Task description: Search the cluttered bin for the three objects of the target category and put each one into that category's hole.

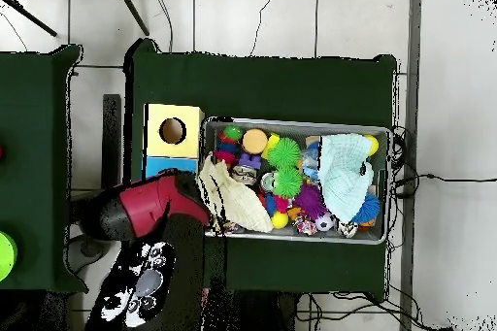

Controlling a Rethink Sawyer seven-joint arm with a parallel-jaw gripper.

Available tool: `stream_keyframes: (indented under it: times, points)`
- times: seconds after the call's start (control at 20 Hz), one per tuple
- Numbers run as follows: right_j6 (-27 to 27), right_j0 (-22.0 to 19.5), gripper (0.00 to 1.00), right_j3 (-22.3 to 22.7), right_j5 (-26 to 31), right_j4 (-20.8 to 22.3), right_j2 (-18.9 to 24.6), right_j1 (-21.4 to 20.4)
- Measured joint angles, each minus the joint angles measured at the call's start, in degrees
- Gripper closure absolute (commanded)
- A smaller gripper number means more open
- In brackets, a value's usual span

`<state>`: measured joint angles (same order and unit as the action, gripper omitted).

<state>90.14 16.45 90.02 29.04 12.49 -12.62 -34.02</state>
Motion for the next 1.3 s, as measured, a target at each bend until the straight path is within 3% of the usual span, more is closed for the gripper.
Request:
stream_keyframes:
  times: [0.8,1.3]
  points:
    - [0.01,0.94,0.0,-0.22,-2.02,0.0,-1.25,0.82]
    - [0.0,0.62,0.0,0.36,1.71,0.02,-1.09,-2.29]
